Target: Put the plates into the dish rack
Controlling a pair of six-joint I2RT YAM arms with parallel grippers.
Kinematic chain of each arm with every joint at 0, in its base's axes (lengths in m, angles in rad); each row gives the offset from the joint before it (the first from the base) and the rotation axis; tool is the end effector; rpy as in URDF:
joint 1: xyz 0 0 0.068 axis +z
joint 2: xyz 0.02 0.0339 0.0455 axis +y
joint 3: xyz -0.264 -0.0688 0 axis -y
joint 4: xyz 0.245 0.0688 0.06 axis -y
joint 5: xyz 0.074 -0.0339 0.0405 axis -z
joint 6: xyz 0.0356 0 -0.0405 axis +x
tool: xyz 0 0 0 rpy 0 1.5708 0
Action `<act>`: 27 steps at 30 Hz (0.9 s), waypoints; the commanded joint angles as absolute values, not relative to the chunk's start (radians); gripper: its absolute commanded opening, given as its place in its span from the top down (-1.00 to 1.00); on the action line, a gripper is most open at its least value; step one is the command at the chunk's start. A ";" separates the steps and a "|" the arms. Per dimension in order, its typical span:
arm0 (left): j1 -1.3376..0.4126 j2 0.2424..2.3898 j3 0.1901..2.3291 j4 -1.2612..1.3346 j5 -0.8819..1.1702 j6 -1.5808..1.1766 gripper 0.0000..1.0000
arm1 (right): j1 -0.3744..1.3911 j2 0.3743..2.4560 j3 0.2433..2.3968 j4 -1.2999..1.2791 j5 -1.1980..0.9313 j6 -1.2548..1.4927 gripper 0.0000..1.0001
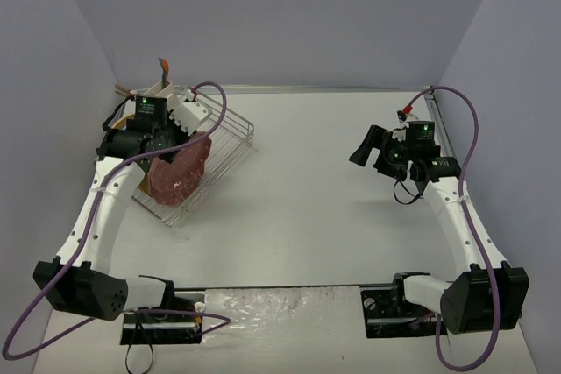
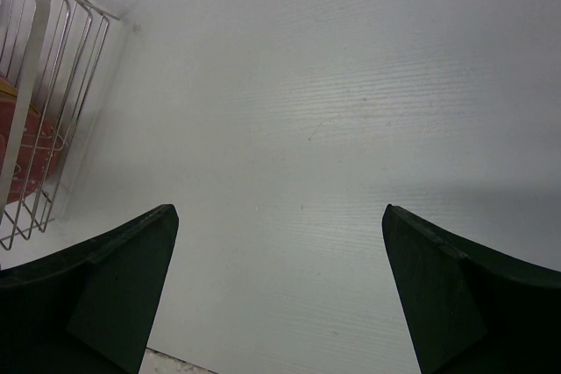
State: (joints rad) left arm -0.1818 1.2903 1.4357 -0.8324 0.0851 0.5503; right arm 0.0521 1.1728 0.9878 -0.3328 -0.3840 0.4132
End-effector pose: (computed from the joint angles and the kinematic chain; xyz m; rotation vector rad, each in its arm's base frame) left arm 0.2604 -0.0509 0.3926 0.8501 2.0906 0.1011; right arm 0.2615 0.0270 0.3178 0.1441 2.1146 0.6806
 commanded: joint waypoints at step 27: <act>-0.170 1.287 1.375 -0.673 0.068 0.510 1.00 | 0.045 1.139 0.969 -0.281 -0.410 0.400 -0.98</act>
State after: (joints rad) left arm -0.1806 1.3083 1.3369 -0.8000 0.0687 0.5287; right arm 0.0521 1.1677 0.9659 -0.3239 -0.3920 0.4133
